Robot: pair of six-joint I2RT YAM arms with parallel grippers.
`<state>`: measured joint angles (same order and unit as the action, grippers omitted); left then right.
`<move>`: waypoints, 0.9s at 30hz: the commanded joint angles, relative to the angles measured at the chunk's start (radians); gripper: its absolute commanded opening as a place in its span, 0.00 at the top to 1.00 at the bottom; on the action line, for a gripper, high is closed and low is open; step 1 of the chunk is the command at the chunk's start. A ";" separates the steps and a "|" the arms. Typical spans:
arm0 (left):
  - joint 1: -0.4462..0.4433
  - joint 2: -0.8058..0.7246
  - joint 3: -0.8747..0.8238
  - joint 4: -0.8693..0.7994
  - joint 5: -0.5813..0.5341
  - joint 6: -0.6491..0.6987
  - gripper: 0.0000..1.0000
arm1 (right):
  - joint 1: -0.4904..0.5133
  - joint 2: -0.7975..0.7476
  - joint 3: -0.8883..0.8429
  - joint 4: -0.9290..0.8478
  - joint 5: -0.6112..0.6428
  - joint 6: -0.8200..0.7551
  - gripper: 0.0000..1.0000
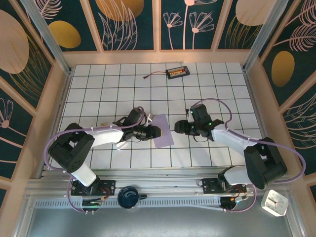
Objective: Fold a paper plane with a square sheet of paper (pick it up from the middle)
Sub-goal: Rotate the paper at the center of the table, then fold the triangle a second time at the center of the table.
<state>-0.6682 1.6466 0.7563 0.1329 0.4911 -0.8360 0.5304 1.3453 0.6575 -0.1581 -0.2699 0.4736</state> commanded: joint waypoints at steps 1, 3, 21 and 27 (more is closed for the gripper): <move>0.037 0.049 0.032 0.028 -0.051 -0.014 0.67 | 0.038 -0.023 -0.031 0.049 0.017 0.090 0.42; 0.048 0.075 0.054 0.025 -0.047 -0.004 0.68 | 0.061 -0.020 -0.041 0.054 0.049 0.106 0.42; 0.051 0.214 0.112 -0.072 -0.045 0.093 0.69 | 0.142 0.066 -0.127 0.195 -0.056 0.271 0.54; 0.051 0.216 0.112 -0.081 -0.046 0.102 0.69 | 0.166 0.100 -0.125 0.227 -0.054 0.288 0.56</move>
<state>-0.6170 1.8206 0.8646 0.1047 0.4629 -0.7635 0.6861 1.4292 0.5426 0.0292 -0.3168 0.7372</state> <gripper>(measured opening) 0.310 0.444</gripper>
